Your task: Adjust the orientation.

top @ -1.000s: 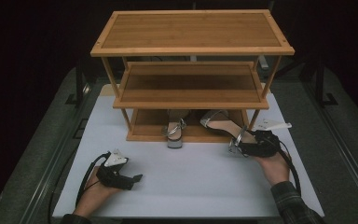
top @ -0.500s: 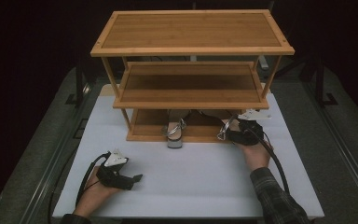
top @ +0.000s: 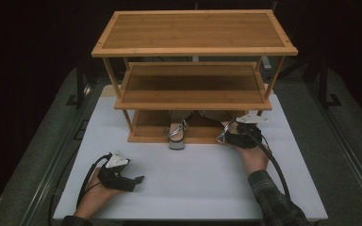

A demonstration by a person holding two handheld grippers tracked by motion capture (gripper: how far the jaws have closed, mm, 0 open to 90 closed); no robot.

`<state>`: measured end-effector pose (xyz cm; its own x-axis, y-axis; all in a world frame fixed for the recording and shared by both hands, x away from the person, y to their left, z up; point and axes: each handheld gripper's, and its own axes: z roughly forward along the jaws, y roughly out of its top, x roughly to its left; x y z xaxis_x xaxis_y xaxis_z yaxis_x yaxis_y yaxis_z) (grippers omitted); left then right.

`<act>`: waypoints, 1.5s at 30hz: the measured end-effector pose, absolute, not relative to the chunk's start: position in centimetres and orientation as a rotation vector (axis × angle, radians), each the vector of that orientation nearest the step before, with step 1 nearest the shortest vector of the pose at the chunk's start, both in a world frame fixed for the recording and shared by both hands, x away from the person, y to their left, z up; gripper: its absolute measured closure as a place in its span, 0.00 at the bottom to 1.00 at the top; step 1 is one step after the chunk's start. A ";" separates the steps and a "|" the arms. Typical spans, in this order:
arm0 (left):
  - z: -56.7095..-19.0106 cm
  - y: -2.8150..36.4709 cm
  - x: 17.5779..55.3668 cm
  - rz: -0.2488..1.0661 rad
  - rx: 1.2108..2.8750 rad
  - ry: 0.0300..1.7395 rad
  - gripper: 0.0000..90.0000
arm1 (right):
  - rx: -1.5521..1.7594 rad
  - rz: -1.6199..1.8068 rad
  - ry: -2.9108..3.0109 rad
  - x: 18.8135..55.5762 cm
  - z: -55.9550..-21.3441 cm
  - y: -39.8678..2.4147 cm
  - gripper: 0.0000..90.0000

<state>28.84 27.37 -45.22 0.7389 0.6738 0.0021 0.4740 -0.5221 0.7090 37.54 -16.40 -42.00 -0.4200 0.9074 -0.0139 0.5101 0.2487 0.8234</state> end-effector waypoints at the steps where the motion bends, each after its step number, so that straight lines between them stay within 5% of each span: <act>1: -45.2 27.4 28.8 0.360 2.223 0.860 0.14 | 1.301 1.054 2.031 37.6 -42.1 -16.3 0.42; 18: -45.2 27.4 28.9 0.360 2.223 0.858 0.14 | 1.438 1.064 2.021 38.8 -43.6 -15.8 0.40; 28: -45.2 27.4 28.8 0.361 2.221 0.860 0.14 | 1.344 1.107 2.066 37.0 -41.5 -17.5 0.30; 40: -45.2 27.3 28.8 0.363 2.221 0.860 0.14 | 1.263 1.260 2.137 33.9 -41.1 -22.9 0.88; 45: -45.2 27.4 28.9 0.360 2.223 0.860 0.14 | 1.252 1.219 2.157 34.7 -42.0 -23.8 0.99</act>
